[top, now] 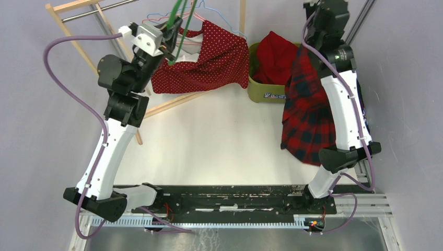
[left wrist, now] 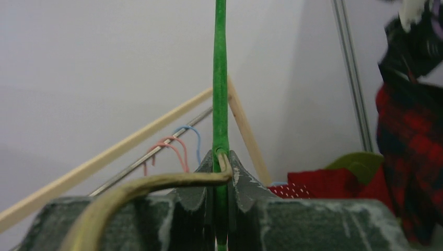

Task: Remove the skirt from the hanger
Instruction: Remove the skirt from the hanger, then place the skirt in the bin.

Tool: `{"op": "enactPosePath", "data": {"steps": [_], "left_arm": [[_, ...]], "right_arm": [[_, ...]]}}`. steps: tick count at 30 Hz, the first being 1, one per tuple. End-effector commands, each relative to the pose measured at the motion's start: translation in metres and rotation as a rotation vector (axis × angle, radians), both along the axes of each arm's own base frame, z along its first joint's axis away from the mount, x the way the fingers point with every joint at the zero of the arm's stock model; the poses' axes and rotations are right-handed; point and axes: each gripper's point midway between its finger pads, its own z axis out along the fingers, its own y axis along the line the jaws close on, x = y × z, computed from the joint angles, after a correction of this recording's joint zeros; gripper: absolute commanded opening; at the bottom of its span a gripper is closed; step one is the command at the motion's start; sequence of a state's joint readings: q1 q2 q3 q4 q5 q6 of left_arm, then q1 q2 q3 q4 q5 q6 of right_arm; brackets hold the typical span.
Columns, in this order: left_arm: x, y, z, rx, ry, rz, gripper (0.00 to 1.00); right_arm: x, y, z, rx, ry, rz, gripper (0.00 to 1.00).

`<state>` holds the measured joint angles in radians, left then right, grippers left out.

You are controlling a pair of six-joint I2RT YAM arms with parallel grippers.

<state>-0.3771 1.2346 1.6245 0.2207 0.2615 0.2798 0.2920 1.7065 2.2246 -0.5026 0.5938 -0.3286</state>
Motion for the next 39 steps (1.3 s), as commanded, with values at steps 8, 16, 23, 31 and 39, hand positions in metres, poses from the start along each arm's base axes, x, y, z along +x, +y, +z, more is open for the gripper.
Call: {"op": "enactPosePath", "data": {"steps": [8, 16, 23, 31, 39], "left_arm": [[-0.027, -0.015, -0.105, 0.079, 0.347, -0.156, 0.03], [-0.037, -0.016, -0.129, 0.038, 0.450, -0.193, 0.03], [-0.029, -0.019, -0.149, 0.033, 0.527, -0.192, 0.03], [-0.008, -0.033, -0.168, 0.076, 0.571, -0.218, 0.03], [0.006, -0.047, -0.181, 0.083, 0.592, -0.264, 0.03]], "right_arm": [[-0.040, -0.023, 0.206, 0.413, -0.801, 0.276, 0.01], [0.081, -0.047, 0.136, 0.746, -0.788, 0.365, 0.01], [0.173, -0.036, 0.012, 0.888, -0.500, 0.377, 0.01], [0.200, -0.014, -0.127, 0.873, -0.056, 0.343, 0.01], [0.122, 0.024, -0.193, 0.805, 0.251, 0.352, 0.01]]}}
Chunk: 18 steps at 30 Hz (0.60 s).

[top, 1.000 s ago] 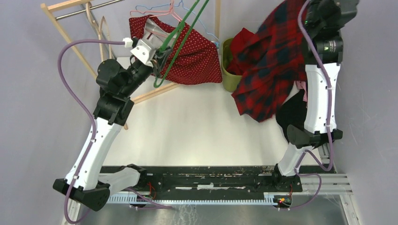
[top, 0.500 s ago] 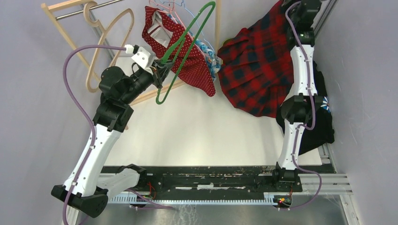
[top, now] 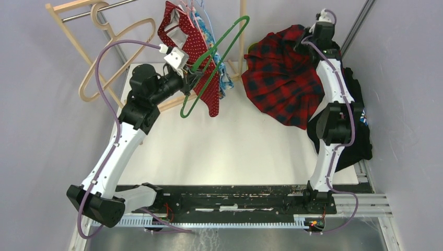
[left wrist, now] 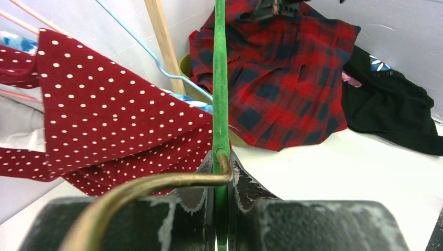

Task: Remove the skirt from the hanger
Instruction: Place the skirt in the bin.

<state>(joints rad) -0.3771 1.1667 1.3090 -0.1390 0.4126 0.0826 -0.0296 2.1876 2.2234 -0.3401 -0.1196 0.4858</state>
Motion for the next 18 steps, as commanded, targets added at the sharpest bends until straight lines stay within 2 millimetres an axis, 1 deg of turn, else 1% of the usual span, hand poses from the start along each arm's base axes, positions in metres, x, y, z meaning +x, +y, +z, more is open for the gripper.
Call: {"op": "enactPosePath", "data": {"steps": [1, 3, 6, 7, 8, 10, 12, 13, 15, 17, 18], "left_arm": [[-0.005, -0.008, 0.028, -0.066, -0.070, -0.048, 0.03], [-0.006, -0.008, 0.027, -0.071, -0.068, -0.052, 0.03], [-0.007, -0.007, 0.025, -0.071, -0.066, -0.051, 0.03], [-0.008, -0.007, 0.025, -0.070, -0.068, -0.051, 0.03], [-0.008, -0.007, 0.024, -0.066, -0.068, -0.051, 0.03], [-0.009, -0.007, 0.023, -0.058, -0.071, -0.051, 0.03], [-0.009, -0.006, 0.023, -0.053, -0.076, -0.049, 0.03], [-0.010, -0.005, 0.023, -0.053, -0.078, -0.045, 0.03], [-0.011, -0.004, 0.024, -0.048, -0.082, -0.039, 0.03], [-0.012, -0.002, 0.025, -0.044, -0.085, -0.033, 0.03], [-0.012, -0.001, 0.025, -0.043, -0.087, -0.032, 0.03]], "right_arm": [[-0.068, 0.027, 0.023, -0.048, 0.018, 0.107, 0.01], [-0.095, 0.022, 0.000, -0.062, 0.080, 0.087, 0.01], [-0.132, 0.019, -0.029, -0.072, 0.153, 0.075, 0.01], [-0.143, 0.020, -0.046, -0.054, 0.193, 0.072, 0.01], [-0.149, 0.024, -0.052, -0.038, 0.208, 0.078, 0.01], [-0.158, 0.041, -0.078, -0.030, 0.280, 0.118, 0.01], [-0.155, 0.056, -0.097, -0.056, 0.338, 0.158, 0.01], [-0.151, 0.062, -0.102, -0.069, 0.360, 0.173, 0.01], [-0.137, 0.061, -0.114, -0.084, 0.418, 0.154, 0.02], [-0.123, 0.050, -0.110, -0.127, 0.446, 0.094, 0.12], [-0.117, 0.043, -0.100, -0.150, 0.438, 0.059, 0.16]]}}
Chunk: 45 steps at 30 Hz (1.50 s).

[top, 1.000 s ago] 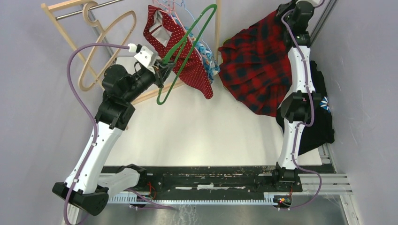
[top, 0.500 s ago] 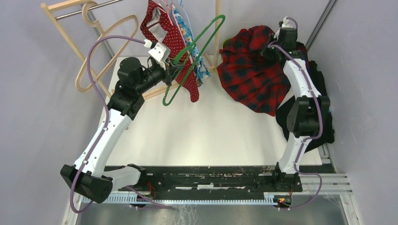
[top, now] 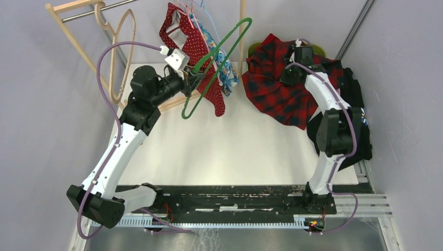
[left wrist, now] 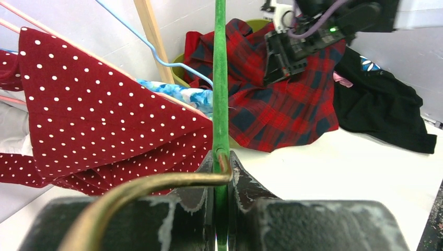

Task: Remove the skirt from the hanger
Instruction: Place the skirt in the bin.

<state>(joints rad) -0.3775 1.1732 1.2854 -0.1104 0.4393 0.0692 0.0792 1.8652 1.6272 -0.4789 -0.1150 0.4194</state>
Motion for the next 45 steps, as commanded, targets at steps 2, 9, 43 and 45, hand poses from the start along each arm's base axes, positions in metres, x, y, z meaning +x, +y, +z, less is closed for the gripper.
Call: {"op": "enactPosePath", "data": {"steps": [2, 9, 43, 45], "left_arm": [[-0.014, 0.006, 0.032, -0.034, -0.099, 0.000, 0.03], [-0.015, 0.006, 0.027, -0.025, -0.097, 0.000, 0.03], [-0.032, 0.017, -0.001, 0.001, -0.065, 0.028, 0.03], [-0.032, 0.017, 0.000, -0.001, -0.066, 0.026, 0.03]], "right_arm": [[0.024, -0.025, 0.035, -0.142, -0.017, -0.108, 0.27], [0.010, -0.042, 0.103, -0.190, -0.167, -0.181, 0.66], [-0.086, -0.164, 0.026, -0.366, 0.096, -0.539, 0.70], [-0.079, -0.162, 0.016, -0.344, 0.106, -0.538, 0.69]]}}
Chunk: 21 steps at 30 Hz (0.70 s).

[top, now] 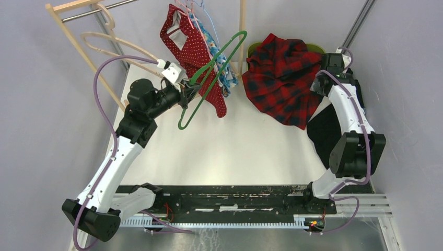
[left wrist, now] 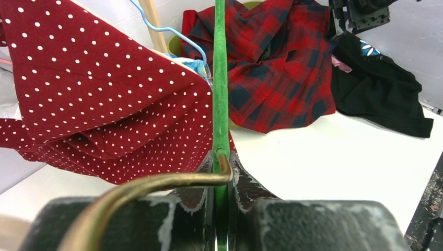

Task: Remove the skirt from the hanger
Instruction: Place the skirt in the bin.

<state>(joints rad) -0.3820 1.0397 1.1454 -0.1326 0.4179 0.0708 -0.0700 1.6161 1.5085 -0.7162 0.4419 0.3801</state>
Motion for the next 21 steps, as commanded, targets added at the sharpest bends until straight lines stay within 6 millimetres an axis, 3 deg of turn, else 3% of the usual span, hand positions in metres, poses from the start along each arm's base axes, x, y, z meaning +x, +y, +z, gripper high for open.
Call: {"op": "enactPosePath", "data": {"steps": [1, 4, 6, 8, 11, 14, 18, 21], "left_arm": [[-0.004, 0.004, 0.025, -0.014, -0.093, 0.009, 0.03], [-0.004, 0.005, 0.025, -0.011, -0.096, 0.014, 0.03], [-0.004, 0.005, 0.025, -0.007, -0.096, 0.018, 0.03], [-0.004, 0.006, 0.026, -0.005, -0.099, 0.020, 0.03], [-0.004, 0.006, 0.027, -0.007, -0.099, 0.019, 0.03], [-0.004, 0.005, 0.027, -0.013, -0.097, 0.015, 0.03], [-0.005, 0.003, 0.028, -0.023, -0.097, 0.004, 0.03], [-0.005, 0.002, 0.027, -0.025, -0.097, 0.001, 0.03]], "right_arm": [[0.019, 0.005, -0.021, 0.075, -0.022, -0.024, 0.68], [0.027, 0.005, -0.023, 0.079, -0.037, -0.032, 0.56], [0.031, 0.004, -0.021, 0.077, -0.053, -0.034, 0.33], [0.032, 0.004, -0.015, 0.071, -0.064, -0.030, 0.04], [0.029, 0.003, 0.003, 0.060, -0.109, -0.028, 0.01], [0.023, -0.002, 0.037, 0.038, -0.221, -0.061, 0.01], [0.028, 0.000, 0.109, 0.050, -0.411, -0.060, 0.01], [0.044, 0.011, 0.166, 0.103, -0.586, -0.021, 0.01]]}}
